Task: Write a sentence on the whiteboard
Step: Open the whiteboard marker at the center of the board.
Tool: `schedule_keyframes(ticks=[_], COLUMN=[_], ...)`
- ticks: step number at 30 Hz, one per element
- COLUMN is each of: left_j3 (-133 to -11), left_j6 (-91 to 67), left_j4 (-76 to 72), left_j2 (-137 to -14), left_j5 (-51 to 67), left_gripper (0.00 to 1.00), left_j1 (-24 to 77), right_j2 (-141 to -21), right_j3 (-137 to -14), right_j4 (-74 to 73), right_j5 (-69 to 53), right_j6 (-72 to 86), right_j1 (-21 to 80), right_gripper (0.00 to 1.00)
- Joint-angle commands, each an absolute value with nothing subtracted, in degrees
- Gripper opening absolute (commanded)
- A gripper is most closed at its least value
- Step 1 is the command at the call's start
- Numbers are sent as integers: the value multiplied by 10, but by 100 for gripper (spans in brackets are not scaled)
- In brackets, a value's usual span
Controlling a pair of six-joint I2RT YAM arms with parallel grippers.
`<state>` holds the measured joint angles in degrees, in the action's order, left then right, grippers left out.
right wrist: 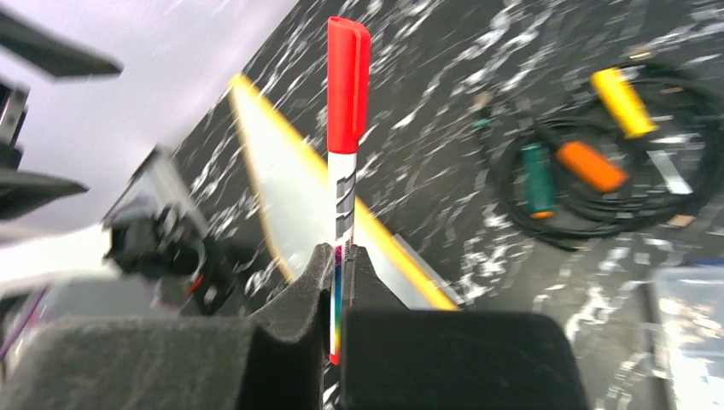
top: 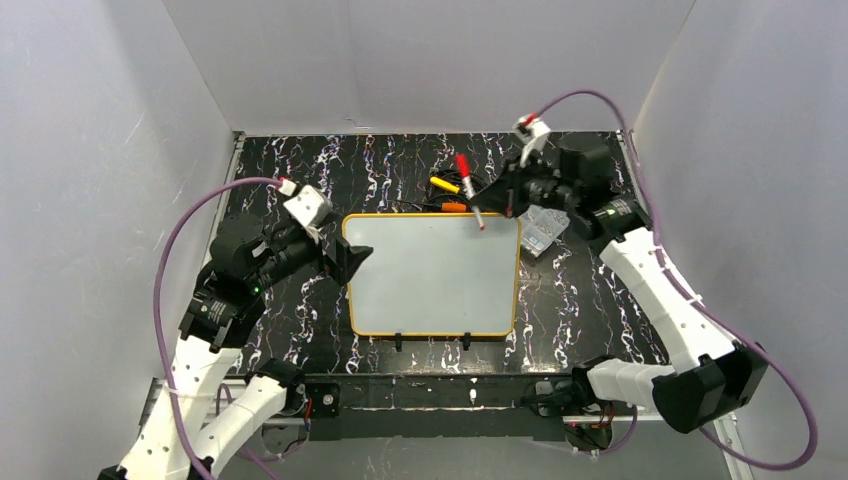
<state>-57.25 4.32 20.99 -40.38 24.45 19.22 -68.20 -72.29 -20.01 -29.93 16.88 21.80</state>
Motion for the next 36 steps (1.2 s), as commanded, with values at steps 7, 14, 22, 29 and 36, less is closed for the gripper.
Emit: schedule_keyframes(ticks=[7,14,22,29,36], left_j3=[-580,-553,-523,-519,-511], left_j6=[195,246,249,240,245], left_j4=[278,302,338,353,363], left_j2=[-369,-359,-359,-391,-423], left_j5=[219,163,162,176,158], left_gripper=[95,91,92,76,59], left_j1=[340,446,533,602,659], right_j2=[-725,-765,-792,-823,-831], right_j3=[-750,-732,-705,-712,-732], right_j4=[-327,-408,-432,-462,-491], right_j5=[-439,-445,-505,-540,-556], right_j6=[125,92,77,55,32], right_j1=[372,470,522,548,554], right_gripper=[1,1,1,1,1])
